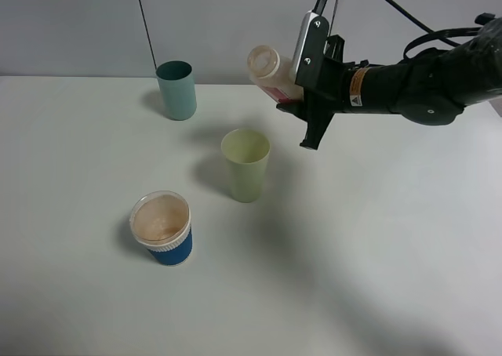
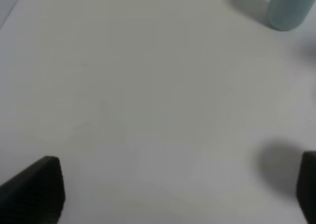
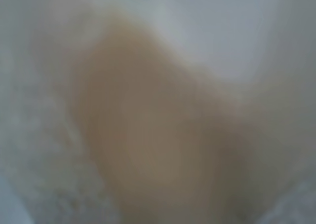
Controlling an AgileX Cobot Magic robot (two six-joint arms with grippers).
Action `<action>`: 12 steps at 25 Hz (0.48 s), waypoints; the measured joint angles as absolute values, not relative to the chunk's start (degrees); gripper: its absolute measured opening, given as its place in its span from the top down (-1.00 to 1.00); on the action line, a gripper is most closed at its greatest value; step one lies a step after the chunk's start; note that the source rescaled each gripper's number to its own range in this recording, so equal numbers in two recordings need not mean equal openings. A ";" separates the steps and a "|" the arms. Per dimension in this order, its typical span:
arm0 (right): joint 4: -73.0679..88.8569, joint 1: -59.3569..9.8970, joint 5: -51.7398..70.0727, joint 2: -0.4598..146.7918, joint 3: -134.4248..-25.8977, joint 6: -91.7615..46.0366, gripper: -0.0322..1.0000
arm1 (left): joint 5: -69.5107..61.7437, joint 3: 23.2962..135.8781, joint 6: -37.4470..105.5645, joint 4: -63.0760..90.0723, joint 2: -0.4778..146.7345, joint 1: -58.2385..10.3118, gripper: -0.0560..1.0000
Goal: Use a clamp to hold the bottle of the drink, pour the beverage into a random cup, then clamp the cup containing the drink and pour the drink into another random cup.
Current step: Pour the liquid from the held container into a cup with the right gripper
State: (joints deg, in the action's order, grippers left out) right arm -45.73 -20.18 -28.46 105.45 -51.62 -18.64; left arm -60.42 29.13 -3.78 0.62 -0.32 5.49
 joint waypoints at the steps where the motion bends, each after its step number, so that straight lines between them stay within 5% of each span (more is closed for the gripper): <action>1: -46.93 -20.18 -28.23 105.45 -51.97 -18.31 0.89 | -60.42 29.13 -3.78 0.62 -0.32 5.49 -0.91; 12: -54.00 -20.34 -25.32 105.45 -52.27 -17.85 0.90 | -60.42 29.13 -3.78 0.62 -0.32 5.49 -0.91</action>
State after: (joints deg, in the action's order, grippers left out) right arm -54.00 -20.34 -25.32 105.45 -52.27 -17.85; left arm -60.42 29.13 -3.78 0.62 -0.32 5.49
